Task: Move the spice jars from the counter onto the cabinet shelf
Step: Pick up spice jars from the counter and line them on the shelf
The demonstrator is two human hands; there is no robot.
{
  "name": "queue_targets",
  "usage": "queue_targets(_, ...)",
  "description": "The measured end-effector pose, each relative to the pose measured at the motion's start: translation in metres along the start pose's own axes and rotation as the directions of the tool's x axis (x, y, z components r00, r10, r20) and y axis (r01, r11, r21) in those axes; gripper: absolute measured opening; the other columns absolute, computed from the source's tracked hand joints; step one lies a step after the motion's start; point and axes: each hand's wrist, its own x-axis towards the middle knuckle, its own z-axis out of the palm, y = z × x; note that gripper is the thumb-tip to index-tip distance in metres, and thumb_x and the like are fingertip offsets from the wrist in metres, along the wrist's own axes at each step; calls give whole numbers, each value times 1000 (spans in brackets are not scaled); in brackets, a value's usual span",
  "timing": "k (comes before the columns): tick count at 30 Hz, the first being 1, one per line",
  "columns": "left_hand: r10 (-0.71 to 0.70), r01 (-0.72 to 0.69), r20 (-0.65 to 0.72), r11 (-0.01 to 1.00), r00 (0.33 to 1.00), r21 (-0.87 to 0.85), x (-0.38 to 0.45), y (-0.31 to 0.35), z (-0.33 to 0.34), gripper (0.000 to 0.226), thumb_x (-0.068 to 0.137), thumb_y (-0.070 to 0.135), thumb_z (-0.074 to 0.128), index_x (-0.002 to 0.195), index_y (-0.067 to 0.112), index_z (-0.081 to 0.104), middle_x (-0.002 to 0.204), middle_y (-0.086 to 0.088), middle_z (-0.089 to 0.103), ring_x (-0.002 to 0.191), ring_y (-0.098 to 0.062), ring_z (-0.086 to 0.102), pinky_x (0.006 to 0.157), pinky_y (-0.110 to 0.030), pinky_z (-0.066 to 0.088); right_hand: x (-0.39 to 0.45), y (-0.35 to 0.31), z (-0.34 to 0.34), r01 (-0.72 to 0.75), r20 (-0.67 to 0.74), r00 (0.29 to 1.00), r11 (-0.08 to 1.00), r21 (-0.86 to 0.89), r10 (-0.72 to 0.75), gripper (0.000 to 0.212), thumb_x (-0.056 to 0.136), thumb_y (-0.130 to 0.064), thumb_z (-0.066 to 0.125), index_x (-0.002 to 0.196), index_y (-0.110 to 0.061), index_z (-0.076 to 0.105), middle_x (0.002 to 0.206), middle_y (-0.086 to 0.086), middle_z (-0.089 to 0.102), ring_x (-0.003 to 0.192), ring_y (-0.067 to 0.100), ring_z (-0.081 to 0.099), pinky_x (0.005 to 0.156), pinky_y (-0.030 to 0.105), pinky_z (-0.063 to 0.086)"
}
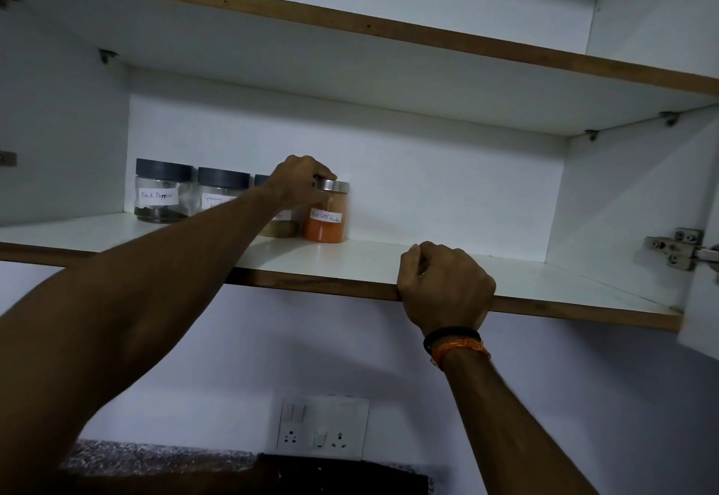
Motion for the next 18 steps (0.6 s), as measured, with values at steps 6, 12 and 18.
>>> queue_targets(6, -15, 15, 26, 1000, 1000, 10, 0, 1, -2, 45, 90, 24, 73, 131, 8, 64, 130, -13, 67, 116, -29, 62, 95, -38, 49, 0, -1, 0, 11, -3, 1000, 1000, -16, -11, 37, 86, -35, 43, 52, -22, 38, 46, -9, 32, 44, 15, 31, 52, 19, 5)
queue_targets(12, -21, 18, -101, 999, 995, -31, -13, 2, -5, 68, 91, 29, 71, 150, 16, 42, 155, -8, 43, 143, -28, 38, 116, -45, 31, -1, 0, 0, 16, 6, 1000, 1000, 0, -16, 36, 85, -33, 42, 51, -22, 40, 46, -7, 34, 43, 16, 33, 50, 20, 7)
queue_targets(18, 65, -65, 4, 998, 998, 7, -39, 19, -25, 63, 92, 30, 70, 147, 14, 45, 153, -10, 46, 140, -28, 42, 114, -44, 34, 0, 1, -5, 12, 129, 992, 999, -47, -6, 35, 87, -28, 44, 54, -17, 44, 50, -2, 42, 47, 19, 38, 48, 23, 16)
